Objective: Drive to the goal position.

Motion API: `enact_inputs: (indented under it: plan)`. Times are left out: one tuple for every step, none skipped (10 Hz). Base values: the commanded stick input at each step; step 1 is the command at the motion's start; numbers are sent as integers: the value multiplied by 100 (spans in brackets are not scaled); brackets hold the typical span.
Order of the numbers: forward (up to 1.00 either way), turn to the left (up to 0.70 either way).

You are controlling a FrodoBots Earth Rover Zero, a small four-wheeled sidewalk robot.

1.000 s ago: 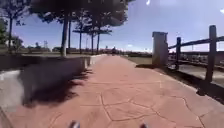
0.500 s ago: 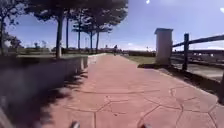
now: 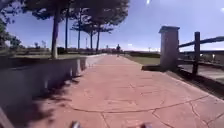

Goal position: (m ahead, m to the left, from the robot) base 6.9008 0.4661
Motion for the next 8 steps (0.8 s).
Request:
enact_inputs:
  plan:
    - [100, 0]
    - [100, 0]
    - [100, 0]
    - [100, 0]
    - [100, 0]
    - [100, 0]
    - [100, 0]
    - [100, 0]
